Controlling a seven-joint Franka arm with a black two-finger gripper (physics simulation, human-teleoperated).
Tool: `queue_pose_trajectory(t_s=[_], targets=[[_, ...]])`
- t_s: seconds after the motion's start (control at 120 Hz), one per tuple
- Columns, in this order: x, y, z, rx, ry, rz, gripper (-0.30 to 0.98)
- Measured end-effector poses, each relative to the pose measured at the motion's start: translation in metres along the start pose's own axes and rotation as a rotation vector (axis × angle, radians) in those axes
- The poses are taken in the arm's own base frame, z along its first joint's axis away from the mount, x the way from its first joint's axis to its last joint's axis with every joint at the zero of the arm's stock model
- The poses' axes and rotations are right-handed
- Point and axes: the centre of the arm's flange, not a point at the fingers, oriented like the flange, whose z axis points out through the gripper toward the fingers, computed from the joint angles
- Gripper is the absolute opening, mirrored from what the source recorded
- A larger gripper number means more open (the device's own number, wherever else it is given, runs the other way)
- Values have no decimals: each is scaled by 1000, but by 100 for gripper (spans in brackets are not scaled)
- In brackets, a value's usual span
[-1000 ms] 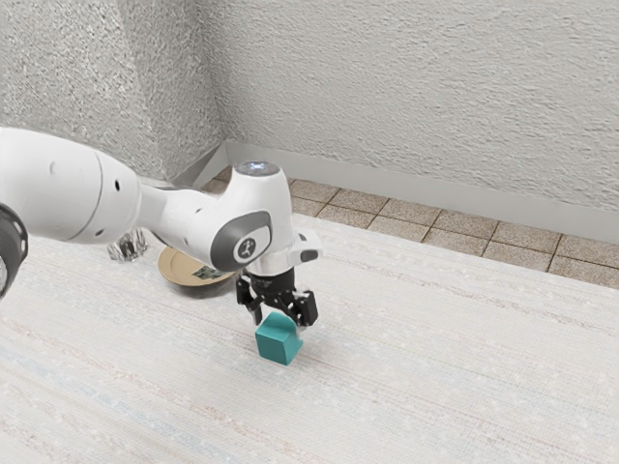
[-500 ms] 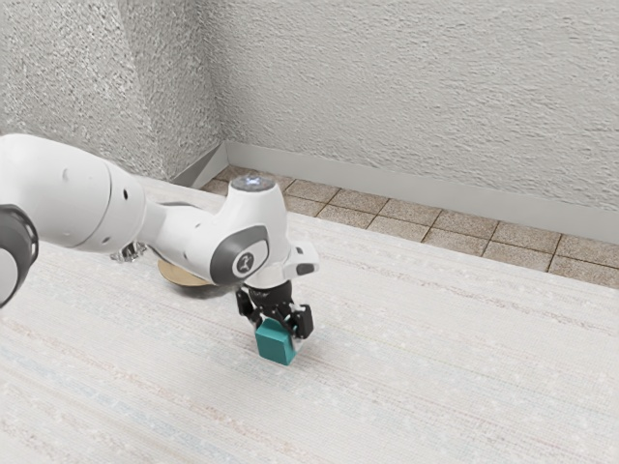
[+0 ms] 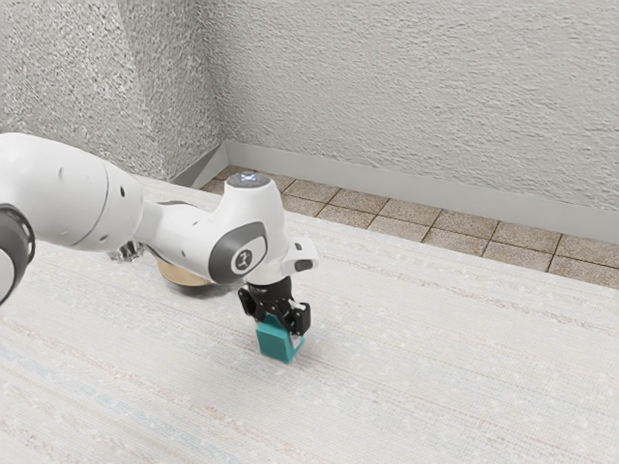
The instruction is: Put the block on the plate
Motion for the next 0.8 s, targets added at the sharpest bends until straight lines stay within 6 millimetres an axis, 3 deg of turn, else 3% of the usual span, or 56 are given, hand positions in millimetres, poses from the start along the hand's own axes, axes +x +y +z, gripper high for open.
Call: queue_pose_trajectory(t_s=[0.133, 0.258, 0.367, 0.417, 0.508, 0.692, 0.8], targets=[[2, -5, -18, 3, 10, 0, 42], [25, -45, -84, 24, 78, -42, 41], [40, -67, -131, 56, 111, -52, 39], [40, -77, -143, 72, 111, -57, 37], [42, -107, -147, 94, 92, -92, 35], [74, -208, -125, 130, 72, -233, 28], [83, -239, -112, 136, 63, -277, 25]])
